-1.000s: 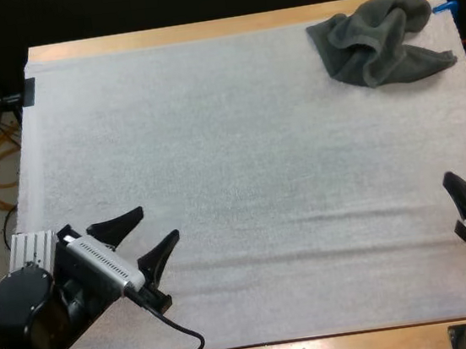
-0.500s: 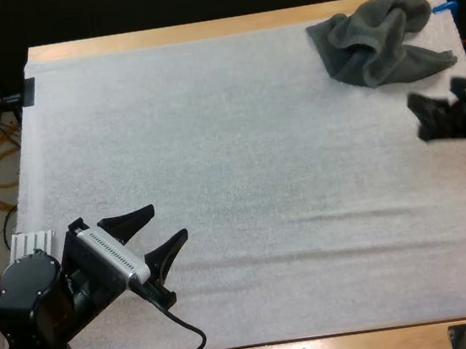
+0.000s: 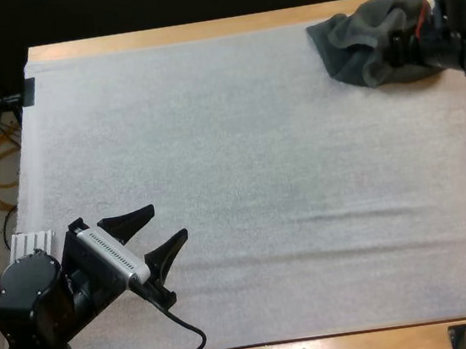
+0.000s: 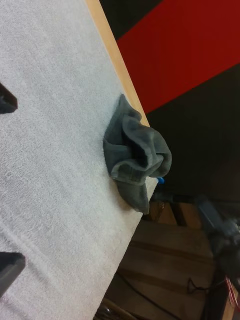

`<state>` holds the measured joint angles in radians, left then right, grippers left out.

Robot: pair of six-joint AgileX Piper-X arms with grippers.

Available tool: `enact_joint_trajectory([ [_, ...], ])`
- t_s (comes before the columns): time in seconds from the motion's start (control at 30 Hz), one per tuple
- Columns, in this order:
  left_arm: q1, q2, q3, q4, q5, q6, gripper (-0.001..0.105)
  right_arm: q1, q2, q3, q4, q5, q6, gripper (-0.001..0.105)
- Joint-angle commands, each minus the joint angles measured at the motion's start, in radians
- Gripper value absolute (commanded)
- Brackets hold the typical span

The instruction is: Pick towel from pile fold and stack

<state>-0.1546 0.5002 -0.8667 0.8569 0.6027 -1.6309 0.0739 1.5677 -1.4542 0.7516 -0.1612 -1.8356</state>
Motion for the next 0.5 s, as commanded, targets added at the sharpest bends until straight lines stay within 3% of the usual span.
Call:
enact_joint_trajectory([
  [0.0,-0.005,0.002,-0.006,-0.012,0.008,-0.01,0.056,0.002,0.039,-0.038,-0.011,0.009,0.013,0.066],
  [0.47,-0.005,0.002,-0.006,-0.01,0.008,-0.03,0.056,0.002,0.49,-0.331,-0.008,0.079,0.191,0.066],
])
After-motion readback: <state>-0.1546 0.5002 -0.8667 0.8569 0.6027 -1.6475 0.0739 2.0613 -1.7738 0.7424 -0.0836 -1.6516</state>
